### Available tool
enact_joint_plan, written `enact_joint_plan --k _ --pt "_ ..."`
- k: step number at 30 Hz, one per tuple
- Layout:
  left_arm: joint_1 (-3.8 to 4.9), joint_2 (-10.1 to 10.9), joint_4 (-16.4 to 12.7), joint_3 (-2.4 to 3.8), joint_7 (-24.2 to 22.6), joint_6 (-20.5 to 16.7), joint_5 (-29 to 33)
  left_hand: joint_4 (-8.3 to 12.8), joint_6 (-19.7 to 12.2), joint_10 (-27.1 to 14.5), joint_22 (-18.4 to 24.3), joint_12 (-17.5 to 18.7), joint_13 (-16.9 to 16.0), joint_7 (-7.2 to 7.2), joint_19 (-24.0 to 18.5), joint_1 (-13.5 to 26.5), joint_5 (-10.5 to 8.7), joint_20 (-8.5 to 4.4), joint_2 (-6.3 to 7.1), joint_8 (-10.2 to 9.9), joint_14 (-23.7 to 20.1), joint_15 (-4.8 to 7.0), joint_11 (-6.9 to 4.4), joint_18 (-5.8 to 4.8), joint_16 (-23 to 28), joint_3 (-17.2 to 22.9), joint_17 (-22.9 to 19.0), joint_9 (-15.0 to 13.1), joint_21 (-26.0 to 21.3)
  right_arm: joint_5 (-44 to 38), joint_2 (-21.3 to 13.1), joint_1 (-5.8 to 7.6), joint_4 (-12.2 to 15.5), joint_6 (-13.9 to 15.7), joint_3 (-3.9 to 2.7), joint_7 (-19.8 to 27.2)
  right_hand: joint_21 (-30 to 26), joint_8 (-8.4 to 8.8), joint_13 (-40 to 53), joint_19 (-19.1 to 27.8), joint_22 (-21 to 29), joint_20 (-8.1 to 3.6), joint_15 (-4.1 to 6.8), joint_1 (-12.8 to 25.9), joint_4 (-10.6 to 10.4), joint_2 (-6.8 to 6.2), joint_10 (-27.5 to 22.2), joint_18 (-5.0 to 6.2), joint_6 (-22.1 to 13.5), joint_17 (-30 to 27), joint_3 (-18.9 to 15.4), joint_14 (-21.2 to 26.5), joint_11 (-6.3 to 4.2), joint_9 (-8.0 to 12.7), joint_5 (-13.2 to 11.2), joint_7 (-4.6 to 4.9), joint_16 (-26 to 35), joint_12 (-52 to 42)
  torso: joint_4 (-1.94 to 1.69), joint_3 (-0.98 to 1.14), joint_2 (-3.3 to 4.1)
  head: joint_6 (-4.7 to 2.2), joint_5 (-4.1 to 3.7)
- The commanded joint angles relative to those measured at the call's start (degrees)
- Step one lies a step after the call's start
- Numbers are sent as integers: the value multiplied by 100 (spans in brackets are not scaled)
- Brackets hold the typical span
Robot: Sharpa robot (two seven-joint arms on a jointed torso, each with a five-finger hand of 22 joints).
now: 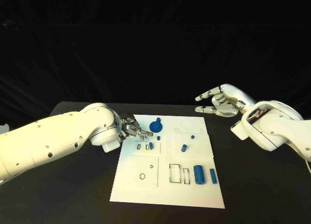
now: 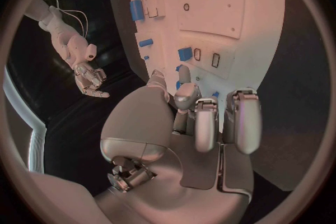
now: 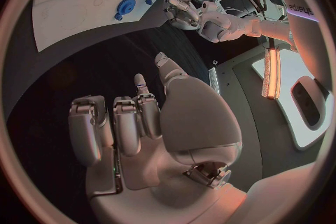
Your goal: Assemble the parts on the task board
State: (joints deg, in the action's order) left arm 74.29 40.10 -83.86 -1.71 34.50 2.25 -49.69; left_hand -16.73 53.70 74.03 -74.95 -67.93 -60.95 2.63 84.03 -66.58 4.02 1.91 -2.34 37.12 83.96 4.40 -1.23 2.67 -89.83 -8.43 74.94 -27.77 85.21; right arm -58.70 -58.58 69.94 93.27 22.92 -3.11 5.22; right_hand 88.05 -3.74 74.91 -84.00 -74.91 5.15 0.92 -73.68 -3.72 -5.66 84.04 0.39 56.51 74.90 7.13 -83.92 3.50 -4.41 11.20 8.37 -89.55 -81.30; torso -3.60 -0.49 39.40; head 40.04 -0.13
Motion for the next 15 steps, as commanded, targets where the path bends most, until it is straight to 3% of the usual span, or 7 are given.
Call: enact_joint_plan --k 1,7,15 --pt "29 -141 130 1 320 446 -476 1 -75 64 -649 -57 -40 4 316 89 -66 -38 -13 89 604 30 -5 -96 -17 -80 1506 -112 30 92 8 3 -21 -45 2 -4 -30 -40 1070 -365 -1061 22 -20 -65 25 17 200 67 61 1367 -3 -572 -7 -7 8 1 30 36 1 10 -4 26 24" --pt "47 -437 435 -9 377 704 -658 -1 -114 89 -694 -99 -89 -1 328 114 -90 -42 -19 153 604 33 -9 -104 -17 -151 1506 -195 53 94 16 4 -58 -55 5 -34 -31 -41 1067 -364 -1059 21 -20 -67 25 19 199 67 65 1362 -4 -571 -8 -8 13 0 33 40 4 -2 4 44 43" --pt "47 -759 770 -77 405 940 -751 1 -131 125 -745 -151 -150 -11 344 134 -95 -47 -29 211 604 39 -17 -113 -17 -210 1506 -269 80 94 31 4 -83 -77 6 -44 -43 -43 1061 -352 -1036 19 -17 -67 23 23 195 73 75 1340 -13 -566 -10 -10 32 -3 45 50 11 -6 11 68 51"
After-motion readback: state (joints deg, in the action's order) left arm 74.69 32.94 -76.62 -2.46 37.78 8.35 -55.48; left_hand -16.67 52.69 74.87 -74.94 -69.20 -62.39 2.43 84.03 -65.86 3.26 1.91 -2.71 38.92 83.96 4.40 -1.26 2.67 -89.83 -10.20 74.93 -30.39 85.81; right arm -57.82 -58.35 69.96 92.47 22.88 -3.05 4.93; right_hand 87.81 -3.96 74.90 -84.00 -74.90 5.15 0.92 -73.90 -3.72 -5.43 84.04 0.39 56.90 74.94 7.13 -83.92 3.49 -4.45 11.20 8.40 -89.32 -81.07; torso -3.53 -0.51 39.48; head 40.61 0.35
